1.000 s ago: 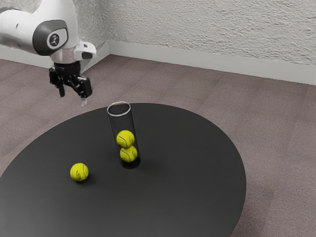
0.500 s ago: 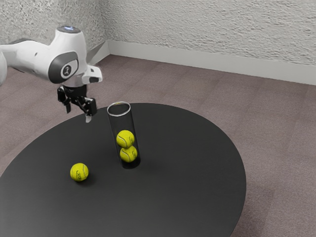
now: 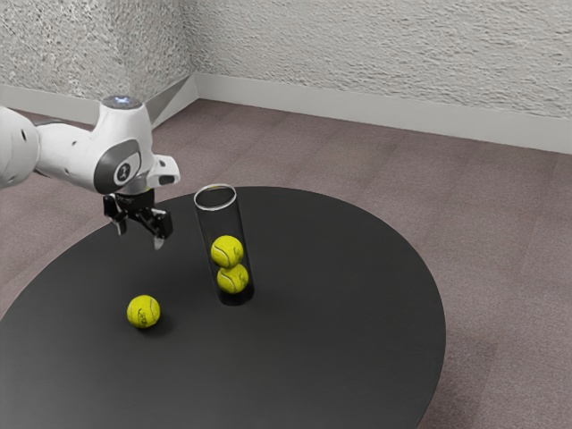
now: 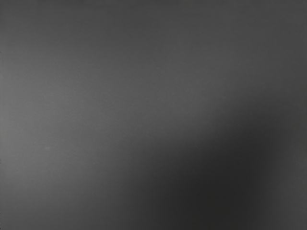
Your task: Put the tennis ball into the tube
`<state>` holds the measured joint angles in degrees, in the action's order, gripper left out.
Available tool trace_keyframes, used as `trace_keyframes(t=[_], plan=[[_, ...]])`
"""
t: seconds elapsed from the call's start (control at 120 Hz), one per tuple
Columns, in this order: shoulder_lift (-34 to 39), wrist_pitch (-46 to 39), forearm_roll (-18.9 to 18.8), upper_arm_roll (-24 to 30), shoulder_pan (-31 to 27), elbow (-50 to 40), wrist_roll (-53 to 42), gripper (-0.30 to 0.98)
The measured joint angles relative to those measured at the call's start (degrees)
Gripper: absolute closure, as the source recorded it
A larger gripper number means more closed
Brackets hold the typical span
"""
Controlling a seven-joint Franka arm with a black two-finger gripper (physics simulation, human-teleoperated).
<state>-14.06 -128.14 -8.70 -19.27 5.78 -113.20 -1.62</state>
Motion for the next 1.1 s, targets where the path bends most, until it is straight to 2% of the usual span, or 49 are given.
trace_keyframes(t=[0.217, 0.417, 0.492, 0.792, 1.1], plan=[[-0.3, -3.4, 0.0, -0.6, 1.4, -0.7, 0.2, 0.00], [-3.0, -6.6, 4.0, -10.1, 9.2, -2.4, -0.4, 0.00], [-3.2, -7.6, 6.1, -12.0, 10.2, -3.1, -0.9, 0.00], [-3.1, -9.8, 14.7, -11.7, 11.4, -6.6, -3.3, 0.00], [-3.4, -10.3, 21.3, -11.9, 13.7, -10.4, -4.9, 0.00]])
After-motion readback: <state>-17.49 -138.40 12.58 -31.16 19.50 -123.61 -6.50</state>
